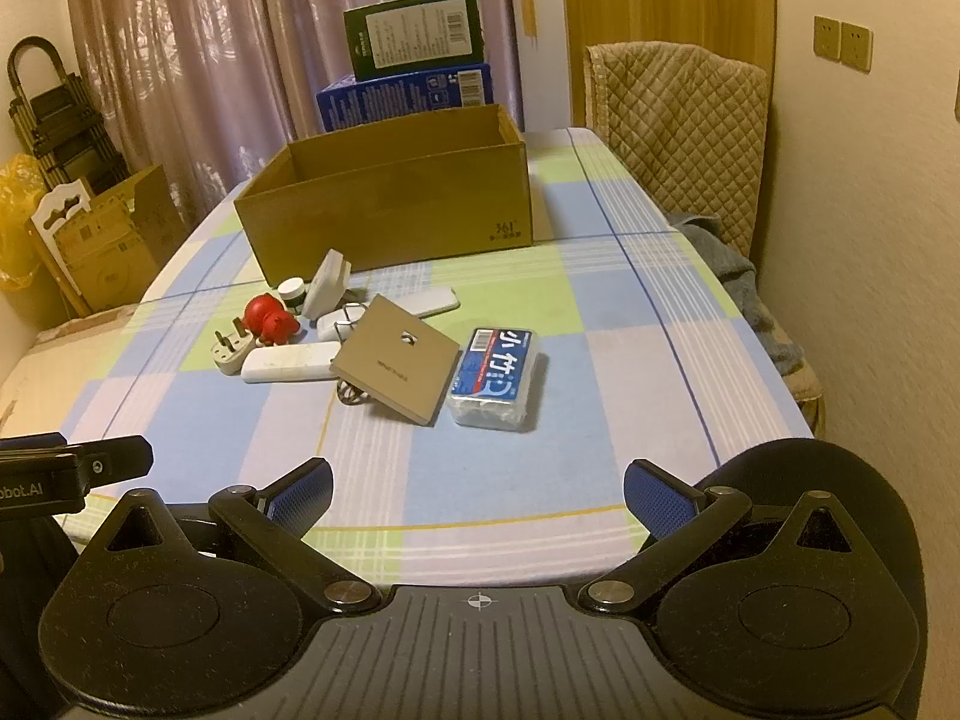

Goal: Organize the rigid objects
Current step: 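Move both tools toward the items in front of the cardboard box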

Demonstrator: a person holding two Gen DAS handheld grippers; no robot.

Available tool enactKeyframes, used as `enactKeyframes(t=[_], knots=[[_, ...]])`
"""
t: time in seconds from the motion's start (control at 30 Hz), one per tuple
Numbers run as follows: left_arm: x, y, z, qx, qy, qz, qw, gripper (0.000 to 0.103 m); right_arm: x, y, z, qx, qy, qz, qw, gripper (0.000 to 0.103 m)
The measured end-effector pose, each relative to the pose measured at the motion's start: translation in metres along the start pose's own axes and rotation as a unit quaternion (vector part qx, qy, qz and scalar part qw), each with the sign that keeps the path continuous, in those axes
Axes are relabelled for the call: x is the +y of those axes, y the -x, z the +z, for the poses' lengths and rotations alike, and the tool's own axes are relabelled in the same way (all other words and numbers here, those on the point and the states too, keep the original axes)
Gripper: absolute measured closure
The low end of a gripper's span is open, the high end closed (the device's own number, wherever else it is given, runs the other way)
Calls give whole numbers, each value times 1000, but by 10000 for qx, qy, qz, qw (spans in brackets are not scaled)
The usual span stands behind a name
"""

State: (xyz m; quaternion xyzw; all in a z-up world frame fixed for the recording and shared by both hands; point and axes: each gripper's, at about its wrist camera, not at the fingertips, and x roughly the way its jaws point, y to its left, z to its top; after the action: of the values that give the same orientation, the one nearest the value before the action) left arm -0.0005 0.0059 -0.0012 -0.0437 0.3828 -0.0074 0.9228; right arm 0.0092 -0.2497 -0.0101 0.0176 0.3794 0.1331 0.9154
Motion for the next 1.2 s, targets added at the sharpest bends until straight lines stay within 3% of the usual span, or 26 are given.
enactKeyframes(t=[0.67, 1.2], knots=[[-6, -13, 6, -50, -144, -111, 9998, 8, -7, -15, 0, -24, -57, -36, 10000, 2], [-9, -72, 37, -71, -406, -211, 9989, 10, -10, -76, 20, -156, 15, -79, 9998, 3]])
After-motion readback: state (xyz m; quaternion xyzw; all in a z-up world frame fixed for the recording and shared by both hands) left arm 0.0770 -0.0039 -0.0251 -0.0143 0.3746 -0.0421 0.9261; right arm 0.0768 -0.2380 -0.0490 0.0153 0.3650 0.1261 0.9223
